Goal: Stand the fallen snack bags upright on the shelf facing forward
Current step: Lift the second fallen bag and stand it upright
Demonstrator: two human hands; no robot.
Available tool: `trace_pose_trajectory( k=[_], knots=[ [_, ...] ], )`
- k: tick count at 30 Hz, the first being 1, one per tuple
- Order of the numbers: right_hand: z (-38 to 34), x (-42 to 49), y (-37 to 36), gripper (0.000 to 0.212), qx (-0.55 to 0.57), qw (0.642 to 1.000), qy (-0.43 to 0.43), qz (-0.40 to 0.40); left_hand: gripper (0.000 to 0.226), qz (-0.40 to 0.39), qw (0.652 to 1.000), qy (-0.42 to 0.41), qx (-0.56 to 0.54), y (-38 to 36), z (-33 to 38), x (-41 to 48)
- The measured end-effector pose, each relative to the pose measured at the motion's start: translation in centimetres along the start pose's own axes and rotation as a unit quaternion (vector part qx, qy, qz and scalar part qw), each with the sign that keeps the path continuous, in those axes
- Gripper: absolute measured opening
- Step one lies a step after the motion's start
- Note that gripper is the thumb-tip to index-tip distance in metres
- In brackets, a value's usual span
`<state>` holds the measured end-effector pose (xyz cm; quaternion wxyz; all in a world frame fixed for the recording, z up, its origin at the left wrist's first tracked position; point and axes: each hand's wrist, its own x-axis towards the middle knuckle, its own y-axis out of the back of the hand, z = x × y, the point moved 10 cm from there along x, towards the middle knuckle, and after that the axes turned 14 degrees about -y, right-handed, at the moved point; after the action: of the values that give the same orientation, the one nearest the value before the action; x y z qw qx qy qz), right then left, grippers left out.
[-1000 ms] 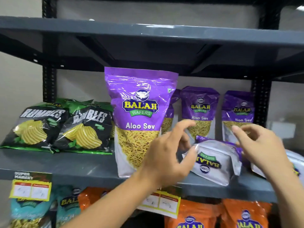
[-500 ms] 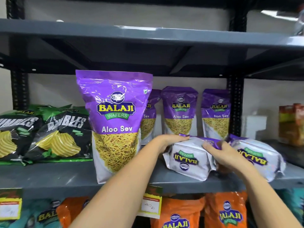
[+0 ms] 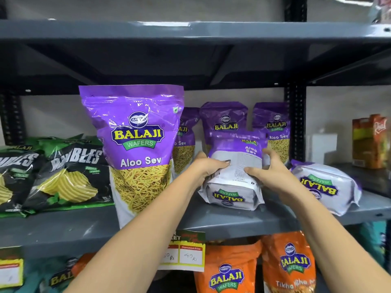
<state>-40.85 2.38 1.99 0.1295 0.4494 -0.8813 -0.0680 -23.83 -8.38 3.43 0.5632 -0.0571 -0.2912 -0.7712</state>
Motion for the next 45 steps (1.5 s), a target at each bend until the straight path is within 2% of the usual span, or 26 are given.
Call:
trace_pose_trajectory(
  k=[5, 9, 12, 15, 18, 20, 22, 23, 25, 27, 29, 31, 35, 41, 45],
  knots=[
    [-1.3, 2.3, -2.0, 0.096, 0.026, 0.998, 0.053, -0.024, 0.109, 0.085, 0.993, -0.075, -0.033, 2.1, 0.8, 0.3],
    [-1.7, 3.4, -3.1, 0.124, 0.001, 0.994, 0.095, -0.053, 0.121, 0.099, 0.99, -0.099, 0.009, 1.9, 0.6, 0.2],
    [-0.6, 4.4, -3.2, 0.129, 0.018, 0.991, 0.105, -0.08, 0.119, 0.094, 0.988, -0.122, 0.031, 1.6, 0.2, 0.0],
    [0.7, 5.3, -3.2, 0.122, 0.058, 0.989, 0.099, -0.092, 0.105, 0.106, 0.982, -0.143, 0.068, 2.1, 0.1, -0.4],
    [1.2, 5.7, -3.3, 0.121, 0.105, 0.987, 0.071, -0.094, 0.115, 0.101, 0.983, -0.111, 0.11, 2.1, -0.4, -1.2],
    [1.6, 6.3, -3.0, 0.116, 0.191, 0.976, 0.035, -0.099, 0.114, 0.15, 0.976, -0.104, 0.122, 2.7, 0.4, -3.1],
    [1.9, 7.0, -2.7, 0.106, 0.27, 0.959, 0.006, -0.091, 0.096, 0.24, 0.944, -0.19, 0.121, 3.3, 3.2, -5.8],
    [2.2, 7.4, -2.5, 0.094, 0.295, 0.952, -0.011, -0.084, 0.085, 0.265, 0.928, -0.236, 0.113, 3.0, 4.6, -7.1],
    [2.7, 8.2, -2.3, 0.065, 0.313, 0.946, -0.046, -0.067, 0.068, 0.254, 0.926, -0.266, 0.085, 1.5, 5.7, -8.2],
    [3.4, 8.9, -2.1, 0.054, 0.323, 0.942, -0.081, -0.048, 0.056, 0.203, 0.952, -0.223, 0.045, -0.3, 4.7, -7.6],
    [3.7, 9.2, -2.7, 0.05, 0.329, 0.935, -0.11, -0.069, 0.05, 0.155, 0.976, -0.155, 0.011, -1.8, 3.0, -6.8],
    [3.9, 9.2, -3.4, 0.045, 0.323, 0.932, -0.128, -0.1, 0.046, 0.134, 0.984, -0.114, 0.005, -2.5, 1.7, -6.2],
    [3.8, 9.0, -3.8, 0.02, 0.277, 0.946, -0.119, -0.12, 0.045, 0.133, 0.986, -0.094, 0.023, -2.6, 1.2, -5.6],
    [4.1, 8.6, -3.5, 0.046, 0.284, 0.949, -0.112, -0.078, 0.054, 0.113, 0.991, -0.071, -0.017, -2.7, 0.9, -4.6],
    [4.0, 7.9, -4.1, 0.061, 0.295, 0.94, -0.103, -0.137, 0.062, 0.128, 0.987, -0.059, -0.07, -2.4, 0.5, -4.1]
  ],
)
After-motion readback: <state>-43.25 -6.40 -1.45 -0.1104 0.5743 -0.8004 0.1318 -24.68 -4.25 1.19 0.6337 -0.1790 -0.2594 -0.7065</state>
